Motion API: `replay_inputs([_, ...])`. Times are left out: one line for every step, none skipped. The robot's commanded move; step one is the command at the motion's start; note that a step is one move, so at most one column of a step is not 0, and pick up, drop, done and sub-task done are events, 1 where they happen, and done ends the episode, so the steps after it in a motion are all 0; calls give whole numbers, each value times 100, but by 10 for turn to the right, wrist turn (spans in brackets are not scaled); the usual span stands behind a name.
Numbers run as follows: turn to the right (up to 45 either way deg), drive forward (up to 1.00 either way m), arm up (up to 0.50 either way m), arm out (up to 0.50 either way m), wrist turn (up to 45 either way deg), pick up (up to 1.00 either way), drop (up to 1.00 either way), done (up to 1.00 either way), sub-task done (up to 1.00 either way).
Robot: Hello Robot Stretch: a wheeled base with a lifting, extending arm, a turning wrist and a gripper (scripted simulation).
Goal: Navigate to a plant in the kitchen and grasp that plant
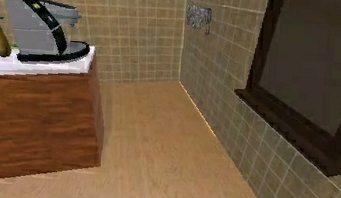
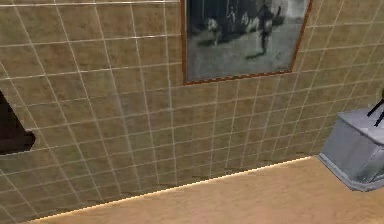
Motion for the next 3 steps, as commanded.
replay_inputs([0, 100, 0, 0, 0, 0, 0, 0, 0])
replay_inputs([0, 35, 0, 0, 0, 0, 0, 0, 0])
replay_inputs([-120, 0, 0, 0, 0, 0, 0, 0, 0])
